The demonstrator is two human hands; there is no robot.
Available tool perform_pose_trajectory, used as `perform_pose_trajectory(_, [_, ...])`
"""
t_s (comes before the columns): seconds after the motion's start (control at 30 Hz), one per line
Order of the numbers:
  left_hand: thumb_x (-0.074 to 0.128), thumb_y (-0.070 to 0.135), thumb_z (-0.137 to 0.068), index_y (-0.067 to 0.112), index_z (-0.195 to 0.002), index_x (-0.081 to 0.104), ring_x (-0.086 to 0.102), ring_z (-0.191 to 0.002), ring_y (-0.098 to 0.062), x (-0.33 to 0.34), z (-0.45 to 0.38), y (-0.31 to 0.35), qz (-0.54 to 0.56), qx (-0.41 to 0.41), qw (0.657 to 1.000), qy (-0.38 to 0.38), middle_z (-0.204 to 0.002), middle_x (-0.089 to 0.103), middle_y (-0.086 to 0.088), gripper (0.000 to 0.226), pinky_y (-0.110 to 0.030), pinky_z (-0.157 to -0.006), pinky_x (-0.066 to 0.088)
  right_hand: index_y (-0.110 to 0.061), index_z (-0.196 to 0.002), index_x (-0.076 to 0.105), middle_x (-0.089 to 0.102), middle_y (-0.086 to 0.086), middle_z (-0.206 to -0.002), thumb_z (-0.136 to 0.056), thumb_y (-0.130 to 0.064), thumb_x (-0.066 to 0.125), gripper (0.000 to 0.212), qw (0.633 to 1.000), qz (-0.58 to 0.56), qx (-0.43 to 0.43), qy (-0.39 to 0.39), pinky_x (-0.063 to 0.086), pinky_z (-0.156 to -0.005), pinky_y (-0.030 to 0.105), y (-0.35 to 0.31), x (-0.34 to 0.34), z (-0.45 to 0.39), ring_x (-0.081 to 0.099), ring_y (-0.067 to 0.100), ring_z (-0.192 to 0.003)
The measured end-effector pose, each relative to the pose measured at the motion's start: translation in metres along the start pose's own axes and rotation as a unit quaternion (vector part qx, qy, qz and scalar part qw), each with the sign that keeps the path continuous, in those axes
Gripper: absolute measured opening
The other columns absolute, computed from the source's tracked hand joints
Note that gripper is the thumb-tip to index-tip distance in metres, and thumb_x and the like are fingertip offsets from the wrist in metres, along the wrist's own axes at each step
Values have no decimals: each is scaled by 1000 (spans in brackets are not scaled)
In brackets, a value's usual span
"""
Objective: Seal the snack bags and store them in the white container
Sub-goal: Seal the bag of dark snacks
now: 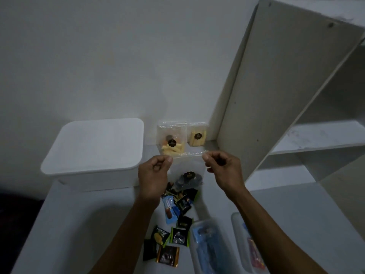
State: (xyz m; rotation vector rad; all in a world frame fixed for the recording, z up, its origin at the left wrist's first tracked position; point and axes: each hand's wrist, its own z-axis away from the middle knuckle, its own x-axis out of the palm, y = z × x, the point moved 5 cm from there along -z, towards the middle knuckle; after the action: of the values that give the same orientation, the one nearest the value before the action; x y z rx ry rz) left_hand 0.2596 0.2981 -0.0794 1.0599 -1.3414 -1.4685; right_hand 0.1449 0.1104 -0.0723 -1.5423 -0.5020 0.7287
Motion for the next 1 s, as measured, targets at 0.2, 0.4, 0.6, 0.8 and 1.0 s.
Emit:
perform_pose_trajectory(0.2, [72,16,-87,23,-88,73,67,-73,-6,61,-55,-18,1,14,1000,0,-80,73,2,8,-23,-74,56,-12,-94,76,75,3,-85,-88,-22,72,13,998,0,17,59,61,-75,38,24,-18,-63,69,19,-79])
perform_pose_trajectory(0.4, [72,17,-87,16,-94,73,66,-72,-4,111,-111,-35,-12,12,1000,8,-80,71,3,7,-14,-67,51,-16,-88,76,75,5,-84,-88,-23,73,7,994,-1,39,98,61,-76,40,54,-25,-129,68,17,-77])
perform_pose_trajectory(0.6, [73,21,-86,16,-85,73,61,-64,-3,141,-157,-61,-71,-22,996,44,-76,67,4,4,-12,-58,47,-24,-76,71,68,-7,-68,-87,-22,73,12,986,38,59,151,54,-65,28,91,-18,-183,62,10,-64])
perform_pose_trajectory(0.8, [72,7,-84,5,-80,75,58,-56,4,159,-189,-80,-37,-51,995,76,-65,67,4,5,-11,-58,47,-16,-81,71,65,-5,-68,-90,-22,70,10,981,72,72,162,45,-58,10,113,-6,-221,55,2,-59])
perform_pose_trajectory(1.0, [73,11,-84,9,-90,75,64,-70,-7,172,-206,-95,-48,-64,993,85,-82,73,-6,6,-15,-65,51,-13,-92,72,67,-1,-77,-92,-19,66,9,974,86,94,190,44,-64,16,126,3,-238,60,11,-69])
